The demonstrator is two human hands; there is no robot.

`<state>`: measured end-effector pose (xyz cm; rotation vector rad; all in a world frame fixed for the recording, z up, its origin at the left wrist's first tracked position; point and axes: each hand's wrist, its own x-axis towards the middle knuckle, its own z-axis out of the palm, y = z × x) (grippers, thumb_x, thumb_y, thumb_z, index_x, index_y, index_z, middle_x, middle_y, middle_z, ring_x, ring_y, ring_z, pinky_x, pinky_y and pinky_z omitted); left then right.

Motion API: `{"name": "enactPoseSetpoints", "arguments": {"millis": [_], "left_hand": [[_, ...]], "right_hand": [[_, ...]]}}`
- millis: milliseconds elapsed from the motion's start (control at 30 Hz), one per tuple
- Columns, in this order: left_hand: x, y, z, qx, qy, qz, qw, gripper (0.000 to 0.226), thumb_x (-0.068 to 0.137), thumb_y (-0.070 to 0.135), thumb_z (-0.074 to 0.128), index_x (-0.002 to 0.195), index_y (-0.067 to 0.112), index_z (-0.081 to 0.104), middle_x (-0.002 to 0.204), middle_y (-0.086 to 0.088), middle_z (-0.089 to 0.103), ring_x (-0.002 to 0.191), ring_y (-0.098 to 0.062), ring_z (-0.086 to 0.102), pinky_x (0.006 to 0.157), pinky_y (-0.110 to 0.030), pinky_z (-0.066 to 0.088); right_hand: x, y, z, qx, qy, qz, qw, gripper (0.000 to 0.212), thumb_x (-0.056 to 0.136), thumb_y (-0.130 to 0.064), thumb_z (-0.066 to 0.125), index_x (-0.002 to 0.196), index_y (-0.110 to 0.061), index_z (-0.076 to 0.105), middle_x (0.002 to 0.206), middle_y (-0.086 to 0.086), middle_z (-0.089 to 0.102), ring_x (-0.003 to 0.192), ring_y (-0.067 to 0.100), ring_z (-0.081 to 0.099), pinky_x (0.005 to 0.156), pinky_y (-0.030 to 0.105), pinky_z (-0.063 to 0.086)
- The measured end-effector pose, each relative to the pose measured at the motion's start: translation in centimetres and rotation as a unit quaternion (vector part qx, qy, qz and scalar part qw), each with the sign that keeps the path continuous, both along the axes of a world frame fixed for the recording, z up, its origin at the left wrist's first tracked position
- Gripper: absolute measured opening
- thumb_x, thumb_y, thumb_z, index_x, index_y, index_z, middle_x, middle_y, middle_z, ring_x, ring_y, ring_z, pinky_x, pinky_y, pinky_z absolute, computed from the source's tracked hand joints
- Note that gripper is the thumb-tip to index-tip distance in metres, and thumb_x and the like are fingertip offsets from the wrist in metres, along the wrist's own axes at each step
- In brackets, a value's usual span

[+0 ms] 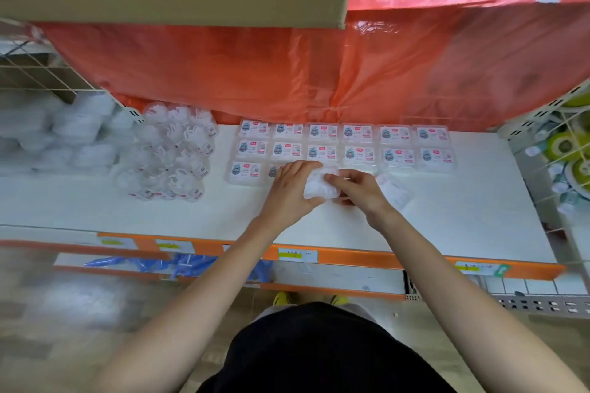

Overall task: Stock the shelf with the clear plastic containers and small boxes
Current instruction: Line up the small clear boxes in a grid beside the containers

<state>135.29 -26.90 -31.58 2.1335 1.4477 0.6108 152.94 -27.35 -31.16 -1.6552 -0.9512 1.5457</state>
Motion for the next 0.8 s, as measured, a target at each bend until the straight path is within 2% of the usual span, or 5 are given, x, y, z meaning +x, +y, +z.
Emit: {"name": "enactPoseSetpoints", "arguments": {"millis": [233, 333, 433, 533, 800], "left_hand": [[-1.4, 0.2, 0.6, -0.093, -0.101, 0.076, 0.988, 0.070, 0.074, 0.037, 0.083, 0.133, 0.019, 0.051, 0.128, 0.009, 0.051, 0.116, -0.005, 0.045, 0.096, -0.013, 0.033], [-2.2, 0.8, 1.2, -0.212, -0.233, 0.190, 0.930, 0.030, 0.093, 0.038, 0.062, 0.116, 0.019, 0.062, 0.114, 0.006, 0.063, 0.107, -0.013, 0.060, 0.081, -0.013, 0.043], [-2.6, 1.5, 2.4, -0.326, -0.263, 0.272, 0.866, 0.047, 0.101, 0.052, 0.037, 0.109, 0.016, 0.066, 0.100, -0.001, 0.070, 0.088, -0.019, 0.066, 0.070, -0.029, 0.047], [-2.4, 1.5, 3.2, -0.409, -0.261, 0.233, 0.843, 0.049, 0.098, 0.057, 0.039, 0.106, 0.015, 0.064, 0.100, -0.005, 0.071, 0.087, -0.022, 0.070, 0.073, -0.032, 0.052], [-2.5, 0.6, 1.7, -0.422, -0.445, 0.178, 0.770, 0.024, 0.091, 0.007, 0.066, 0.113, 0.012, 0.061, 0.106, -0.006, 0.067, 0.086, -0.018, 0.068, 0.081, -0.028, 0.055]], "right_hand": [[-0.2, -0.3, -0.3, 0.047, 0.063, -0.029, 0.997, 0.029, 0.085, -0.017, 0.076, 0.112, -0.011, 0.064, 0.094, 0.021, 0.067, 0.086, 0.025, 0.065, 0.082, 0.035, 0.054], [0.3, -0.2, -0.2, 0.099, 0.066, -0.022, 0.993, 0.031, 0.082, -0.005, 0.076, 0.109, -0.015, 0.065, 0.091, 0.016, 0.062, 0.086, 0.024, 0.061, 0.081, 0.034, 0.050], [0.5, -0.3, 0.0, 0.158, 0.063, -0.009, 0.985, 0.034, 0.078, 0.006, 0.075, 0.103, -0.015, 0.066, 0.096, 0.010, 0.065, 0.093, 0.017, 0.062, 0.086, 0.026, 0.051], [0.1, -0.8, 0.2, 0.216, 0.052, 0.016, 0.975, 0.037, 0.078, 0.015, 0.071, 0.100, -0.015, 0.067, 0.106, 0.005, 0.067, 0.103, 0.010, 0.065, 0.089, 0.019, 0.048], [0.6, -1.6, -0.9, 0.227, 0.031, 0.044, 0.972, 0.053, 0.080, 0.027, 0.050, 0.104, -0.016, 0.070, 0.118, 0.000, 0.070, 0.118, 0.016, 0.062, 0.095, 0.026, 0.050]]}}
